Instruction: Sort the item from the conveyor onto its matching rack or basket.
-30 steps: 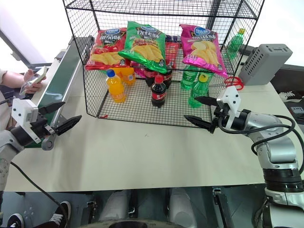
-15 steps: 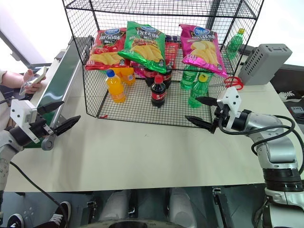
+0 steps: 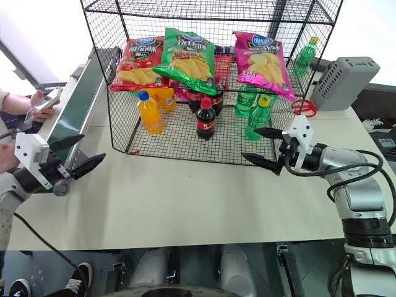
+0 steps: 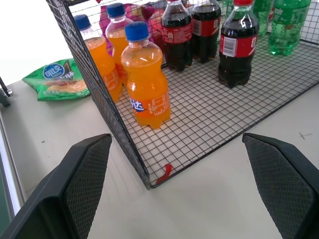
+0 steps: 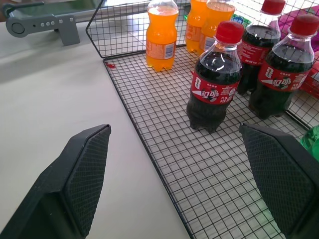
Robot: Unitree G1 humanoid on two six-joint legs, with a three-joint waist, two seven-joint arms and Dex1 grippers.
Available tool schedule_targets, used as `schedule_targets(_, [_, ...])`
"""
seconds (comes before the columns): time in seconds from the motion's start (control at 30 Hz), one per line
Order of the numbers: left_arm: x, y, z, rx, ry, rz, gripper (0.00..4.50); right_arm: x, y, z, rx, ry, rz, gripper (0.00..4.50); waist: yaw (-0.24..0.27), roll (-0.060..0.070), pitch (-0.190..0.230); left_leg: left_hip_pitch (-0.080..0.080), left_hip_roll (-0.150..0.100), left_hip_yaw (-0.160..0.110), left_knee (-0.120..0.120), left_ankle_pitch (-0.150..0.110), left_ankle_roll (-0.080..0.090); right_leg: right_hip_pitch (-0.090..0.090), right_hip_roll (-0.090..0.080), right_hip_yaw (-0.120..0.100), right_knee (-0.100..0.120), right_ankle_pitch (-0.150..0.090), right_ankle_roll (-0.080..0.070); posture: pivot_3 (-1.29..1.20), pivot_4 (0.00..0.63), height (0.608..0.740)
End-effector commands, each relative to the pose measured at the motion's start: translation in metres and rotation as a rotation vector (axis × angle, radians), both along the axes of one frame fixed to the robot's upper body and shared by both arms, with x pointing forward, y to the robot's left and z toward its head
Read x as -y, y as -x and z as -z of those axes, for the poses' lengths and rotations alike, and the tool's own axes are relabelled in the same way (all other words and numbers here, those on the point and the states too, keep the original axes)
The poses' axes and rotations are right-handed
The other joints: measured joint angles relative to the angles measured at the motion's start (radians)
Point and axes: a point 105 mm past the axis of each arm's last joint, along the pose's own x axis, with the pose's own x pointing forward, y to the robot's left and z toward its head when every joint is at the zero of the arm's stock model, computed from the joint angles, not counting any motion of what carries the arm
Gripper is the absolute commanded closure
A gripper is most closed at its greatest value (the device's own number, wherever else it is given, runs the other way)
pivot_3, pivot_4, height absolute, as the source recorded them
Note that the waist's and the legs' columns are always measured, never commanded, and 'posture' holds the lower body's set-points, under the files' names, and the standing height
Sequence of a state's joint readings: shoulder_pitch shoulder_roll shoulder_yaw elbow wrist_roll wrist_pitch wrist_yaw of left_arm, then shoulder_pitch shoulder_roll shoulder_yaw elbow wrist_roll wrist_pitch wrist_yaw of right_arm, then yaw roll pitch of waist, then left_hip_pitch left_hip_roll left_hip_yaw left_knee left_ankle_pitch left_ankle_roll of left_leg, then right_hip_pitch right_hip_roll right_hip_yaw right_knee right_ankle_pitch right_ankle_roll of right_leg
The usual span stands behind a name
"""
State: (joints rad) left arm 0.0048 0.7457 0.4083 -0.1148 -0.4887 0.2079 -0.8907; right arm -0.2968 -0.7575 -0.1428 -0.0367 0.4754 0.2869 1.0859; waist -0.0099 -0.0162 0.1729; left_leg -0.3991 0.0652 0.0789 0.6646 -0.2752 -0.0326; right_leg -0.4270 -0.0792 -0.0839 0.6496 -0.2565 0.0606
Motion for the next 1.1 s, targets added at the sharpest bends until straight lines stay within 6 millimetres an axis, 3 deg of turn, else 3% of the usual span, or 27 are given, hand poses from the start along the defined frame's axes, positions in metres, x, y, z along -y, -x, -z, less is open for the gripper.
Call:
schedule_targets(0.03, [-0.0014, 0.0012, -0.0091, 0.037, -0.022, 0.002, 0.0, -0.0024, 0.0, -0.0109, 0.056, 0.001, -0.015, 0.21, 0.0, 0.0, 0.0, 0.0, 0.0, 0.0, 0.0, 0.0, 0.0, 0.0, 0.0, 0.0, 0.0, 0.0, 0.0, 0.0, 0.15, 0.74])
schedule_targets(1.1, [0.0049, -0.0018, -0.0092, 0.044, -0.031, 0.005, 0.0, -0.0032, -0.0046, -0.0074, 0.074, 0.028, -0.016, 0.21, 0.0, 0.0, 0.0, 0.0, 0.0, 0.0, 0.0, 0.0, 0.0, 0.0, 0.0, 0.0, 0.0, 0.0, 0.0, 0.0, 0.15, 0.74])
